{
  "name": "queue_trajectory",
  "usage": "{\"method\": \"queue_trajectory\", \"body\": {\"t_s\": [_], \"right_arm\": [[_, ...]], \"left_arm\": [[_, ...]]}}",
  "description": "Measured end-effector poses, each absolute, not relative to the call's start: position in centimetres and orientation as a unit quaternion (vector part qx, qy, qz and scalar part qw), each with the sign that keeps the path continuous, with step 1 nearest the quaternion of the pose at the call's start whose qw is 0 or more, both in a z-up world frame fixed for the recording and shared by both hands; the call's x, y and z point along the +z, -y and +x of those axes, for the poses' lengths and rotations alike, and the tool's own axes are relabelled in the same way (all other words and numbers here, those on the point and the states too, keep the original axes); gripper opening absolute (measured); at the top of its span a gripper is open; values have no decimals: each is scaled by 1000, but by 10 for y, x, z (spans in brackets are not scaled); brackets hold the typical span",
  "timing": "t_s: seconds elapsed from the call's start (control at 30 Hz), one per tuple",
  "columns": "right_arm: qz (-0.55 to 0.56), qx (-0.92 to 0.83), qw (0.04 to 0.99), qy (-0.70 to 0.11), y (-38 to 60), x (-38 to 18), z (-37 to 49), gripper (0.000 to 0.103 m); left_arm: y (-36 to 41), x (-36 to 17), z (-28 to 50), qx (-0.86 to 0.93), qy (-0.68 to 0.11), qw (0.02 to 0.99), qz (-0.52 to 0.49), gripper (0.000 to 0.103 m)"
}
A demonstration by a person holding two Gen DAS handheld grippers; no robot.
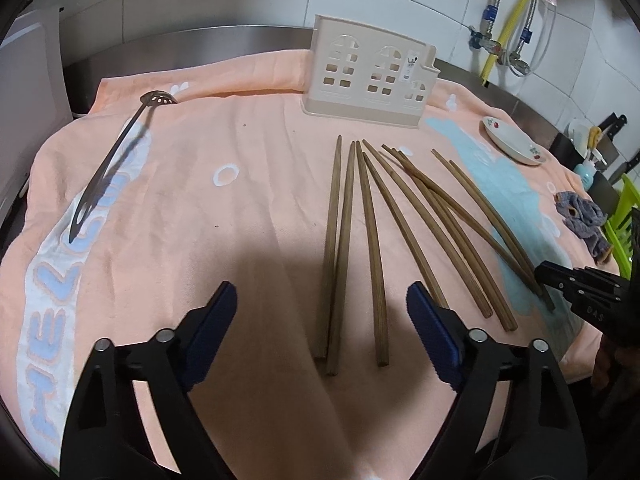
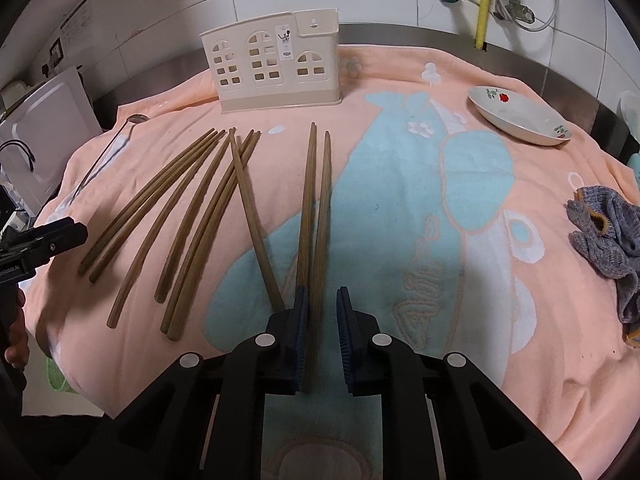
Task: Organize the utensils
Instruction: 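Lower the right gripper onto a wooden chopstick and close while the left gripper grasps another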
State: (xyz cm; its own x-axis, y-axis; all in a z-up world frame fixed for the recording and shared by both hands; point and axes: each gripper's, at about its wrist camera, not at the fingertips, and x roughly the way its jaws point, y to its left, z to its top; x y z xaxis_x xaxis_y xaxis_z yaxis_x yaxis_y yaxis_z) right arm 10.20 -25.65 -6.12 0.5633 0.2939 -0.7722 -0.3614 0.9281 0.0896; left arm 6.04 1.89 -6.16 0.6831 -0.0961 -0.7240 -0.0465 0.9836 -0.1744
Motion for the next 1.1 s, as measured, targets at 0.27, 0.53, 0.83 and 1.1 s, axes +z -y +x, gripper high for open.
{"method": "queue_trajectory", "body": {"t_s": [0.27,0.53,0.83,1.1], "right_arm": [[-34,185,884,-428,258,-62,104,14],[-30,185,884,-428,259,-63,108,13],[-55,182,884,-428,251,-67,111,13],[-78,180,885,-422,247,-68,112,13]], "left_arm": [[-19,-66,67,-32,-404,909,-93,58],[-30,-71,75,-30,-412,906,-96,37],[-27,-77,84,-39,-424,903,-59,22],[-17,-74,85,-40,-418,907,-16,16]]}}
